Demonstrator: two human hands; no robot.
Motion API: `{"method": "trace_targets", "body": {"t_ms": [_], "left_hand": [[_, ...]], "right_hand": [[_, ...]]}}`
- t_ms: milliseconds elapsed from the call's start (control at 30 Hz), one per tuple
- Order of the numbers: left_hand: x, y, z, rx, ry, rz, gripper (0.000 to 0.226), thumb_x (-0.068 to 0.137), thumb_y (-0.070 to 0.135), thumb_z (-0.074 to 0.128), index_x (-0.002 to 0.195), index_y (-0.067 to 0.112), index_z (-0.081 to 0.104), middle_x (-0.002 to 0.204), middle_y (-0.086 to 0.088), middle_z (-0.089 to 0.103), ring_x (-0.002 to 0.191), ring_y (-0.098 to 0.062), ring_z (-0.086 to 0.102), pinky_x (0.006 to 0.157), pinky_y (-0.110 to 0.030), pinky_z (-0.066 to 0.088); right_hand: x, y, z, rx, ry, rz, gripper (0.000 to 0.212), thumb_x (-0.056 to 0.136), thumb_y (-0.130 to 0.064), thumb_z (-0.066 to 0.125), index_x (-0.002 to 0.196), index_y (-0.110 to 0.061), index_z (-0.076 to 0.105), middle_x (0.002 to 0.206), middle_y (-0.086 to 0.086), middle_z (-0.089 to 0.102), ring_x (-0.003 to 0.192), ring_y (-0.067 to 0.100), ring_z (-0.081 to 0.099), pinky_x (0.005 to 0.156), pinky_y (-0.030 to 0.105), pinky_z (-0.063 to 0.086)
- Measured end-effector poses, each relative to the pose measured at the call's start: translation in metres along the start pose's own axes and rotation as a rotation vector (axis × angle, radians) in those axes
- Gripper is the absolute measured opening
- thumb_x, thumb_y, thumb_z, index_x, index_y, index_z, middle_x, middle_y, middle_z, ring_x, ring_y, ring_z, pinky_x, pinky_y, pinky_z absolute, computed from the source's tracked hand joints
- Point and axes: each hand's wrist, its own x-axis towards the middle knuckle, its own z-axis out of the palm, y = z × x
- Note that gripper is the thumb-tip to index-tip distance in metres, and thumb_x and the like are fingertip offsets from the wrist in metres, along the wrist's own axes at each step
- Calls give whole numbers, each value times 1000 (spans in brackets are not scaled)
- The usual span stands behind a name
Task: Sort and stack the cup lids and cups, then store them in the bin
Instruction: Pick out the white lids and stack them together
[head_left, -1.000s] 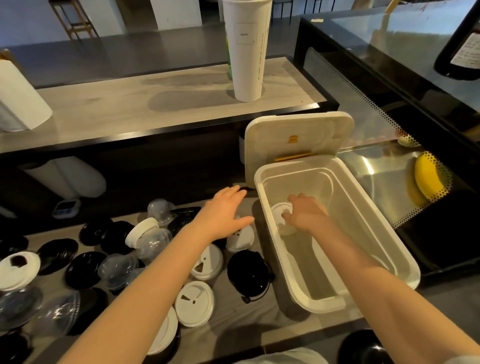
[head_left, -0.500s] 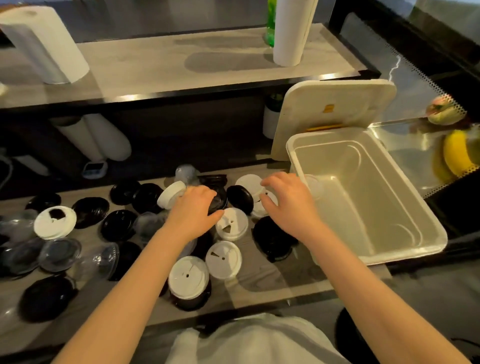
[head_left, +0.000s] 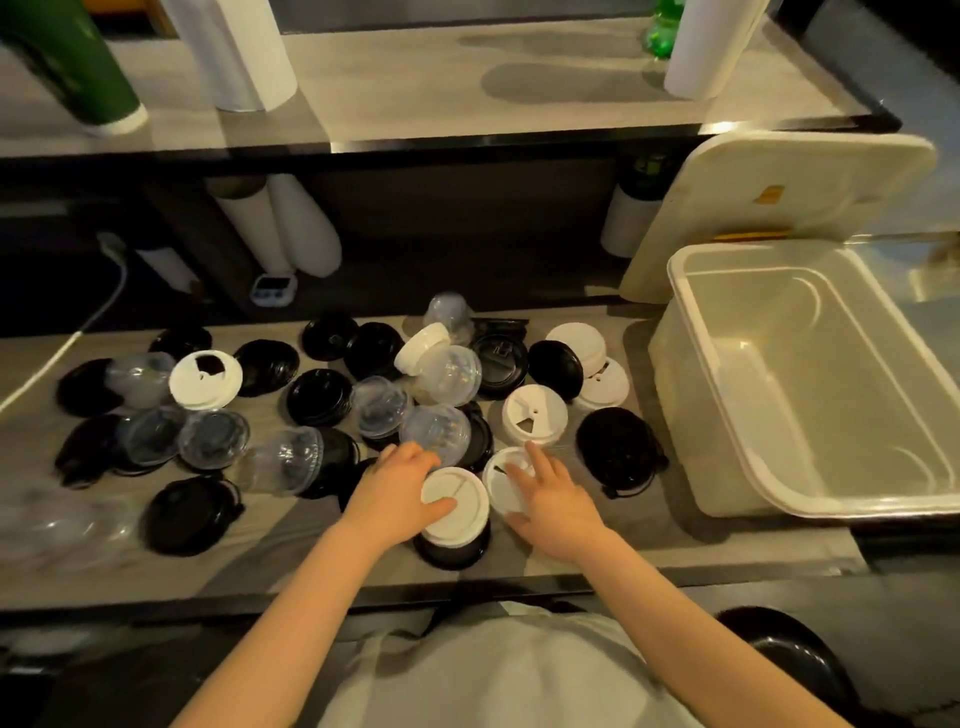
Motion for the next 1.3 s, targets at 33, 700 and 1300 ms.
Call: {"method": "trace_targets", "body": {"t_ms": [33, 700, 1300], "left_hand": [[-2, -2, 3, 4, -13, 1, 56, 84, 49, 60, 130, 20, 47, 126, 1, 44, 121, -19, 37, 96, -29, 37], [-10, -9, 22, -200, 112, 125, 80, 70, 38, 72, 134, 21, 30, 132, 1, 31, 122, -19, 38, 96, -28, 35], [-27, -12, -23, -667, 354, 207, 100, 66, 26, 81, 144, 23, 20, 134, 10, 33, 122, -5, 32, 99, -24, 32]], "right_hand": [[1, 0, 6, 26, 10, 17, 65, 95, -40, 47, 149, -28, 14, 159, 1, -11, 145, 30, 7, 110, 45, 31], [-18, -10, 13, 741, 582, 181, 45, 71, -22, 80, 110, -20, 58, 124, -6, 34, 118, 14, 40, 91, 21, 32], [-25, -79, -50, 1401, 206, -163, 53, 64, -39, 69, 113, -24, 58, 124, 0, 54, 109, 19, 56, 83, 32, 51]]}}
